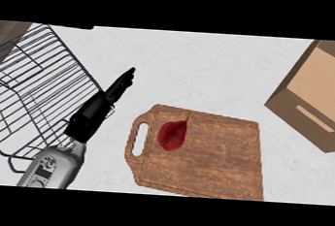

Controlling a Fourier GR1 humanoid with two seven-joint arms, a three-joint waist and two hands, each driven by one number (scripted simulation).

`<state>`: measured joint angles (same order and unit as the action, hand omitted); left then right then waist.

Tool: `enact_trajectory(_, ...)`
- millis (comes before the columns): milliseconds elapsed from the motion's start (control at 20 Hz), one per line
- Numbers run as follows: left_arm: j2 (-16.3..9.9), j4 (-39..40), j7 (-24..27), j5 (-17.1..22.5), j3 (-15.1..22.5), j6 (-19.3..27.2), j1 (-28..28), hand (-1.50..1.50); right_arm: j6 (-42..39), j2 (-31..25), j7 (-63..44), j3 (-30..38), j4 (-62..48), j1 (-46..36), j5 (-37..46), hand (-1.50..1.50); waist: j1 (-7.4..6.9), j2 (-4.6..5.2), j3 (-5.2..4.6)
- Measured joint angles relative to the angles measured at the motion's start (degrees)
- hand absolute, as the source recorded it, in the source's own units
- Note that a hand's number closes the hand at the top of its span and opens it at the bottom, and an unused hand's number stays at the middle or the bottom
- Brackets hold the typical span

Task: Pick the lemon from the cutting board and place it in the cardboard box

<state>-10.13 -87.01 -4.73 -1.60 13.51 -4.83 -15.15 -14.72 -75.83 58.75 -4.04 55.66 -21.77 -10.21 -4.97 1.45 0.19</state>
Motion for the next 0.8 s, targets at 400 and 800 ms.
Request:
enact_trajectory(400,0.53,1.43,0.60,-0.48,-0.35,-0.11,-0.73,0.00,1.74,7.09,-0.27,-5.47,-7.29,-11.25,8.51,1.50,-0.18,-0.07,-0.02)
enact_trajectory(800,0.98,1.30,0.22,-0.60,-0.71,-0.23,-0.59,0.00,4.85,16.66,0.25,-11.37,-16.66,-20.29,18.70,1.50,0.37,-0.17,-0.02)
